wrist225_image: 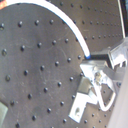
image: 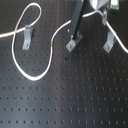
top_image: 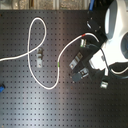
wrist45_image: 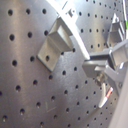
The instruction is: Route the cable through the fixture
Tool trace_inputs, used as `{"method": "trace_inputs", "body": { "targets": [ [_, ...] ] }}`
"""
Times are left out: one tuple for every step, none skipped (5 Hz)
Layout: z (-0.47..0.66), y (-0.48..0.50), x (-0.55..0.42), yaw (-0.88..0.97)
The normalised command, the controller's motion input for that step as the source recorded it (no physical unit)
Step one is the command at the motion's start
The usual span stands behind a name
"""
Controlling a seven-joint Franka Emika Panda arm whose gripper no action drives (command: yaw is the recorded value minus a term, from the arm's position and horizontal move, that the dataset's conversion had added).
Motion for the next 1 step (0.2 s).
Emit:
{"method": "trace_inputs", "body": {
  "targets": [
    [0.38, 0.011, -0.110, 0.00]
  ]
}}
